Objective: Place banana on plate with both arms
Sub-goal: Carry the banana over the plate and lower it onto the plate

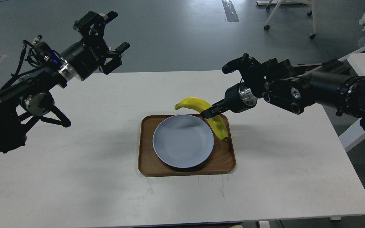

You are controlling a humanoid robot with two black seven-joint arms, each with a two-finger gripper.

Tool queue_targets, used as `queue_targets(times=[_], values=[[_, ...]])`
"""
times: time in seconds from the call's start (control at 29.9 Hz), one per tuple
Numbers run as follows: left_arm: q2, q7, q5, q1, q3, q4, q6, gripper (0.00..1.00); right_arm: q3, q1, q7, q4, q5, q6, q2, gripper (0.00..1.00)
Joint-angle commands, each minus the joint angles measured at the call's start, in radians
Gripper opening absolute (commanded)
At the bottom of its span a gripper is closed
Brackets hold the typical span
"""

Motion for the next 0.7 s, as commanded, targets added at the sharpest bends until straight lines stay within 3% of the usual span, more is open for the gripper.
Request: queue_targets(times=[0.0, 0.33, 0.67], values=[[0.002, 0.0, 0.0, 0.0, 0.001, 0.0, 0.0, 0.98, -0.001, -0.018, 0.0, -0.044, 0.003, 0.032, 0.053, 0.25], [0.004, 0.0, 0.0, 0.0, -0.001, 0.0, 0.0, 0.98, -0.03, -0.054, 0.0, -0.067, 0.008, 0.037, 0.053, 0.32], [0.007, 0.0, -0.001, 0.0, -0.001, 0.0, 0.0, 0.98, -0.03, -0.055, 0.0, -0.064, 0.096, 0.042, 0.053, 0.33]])
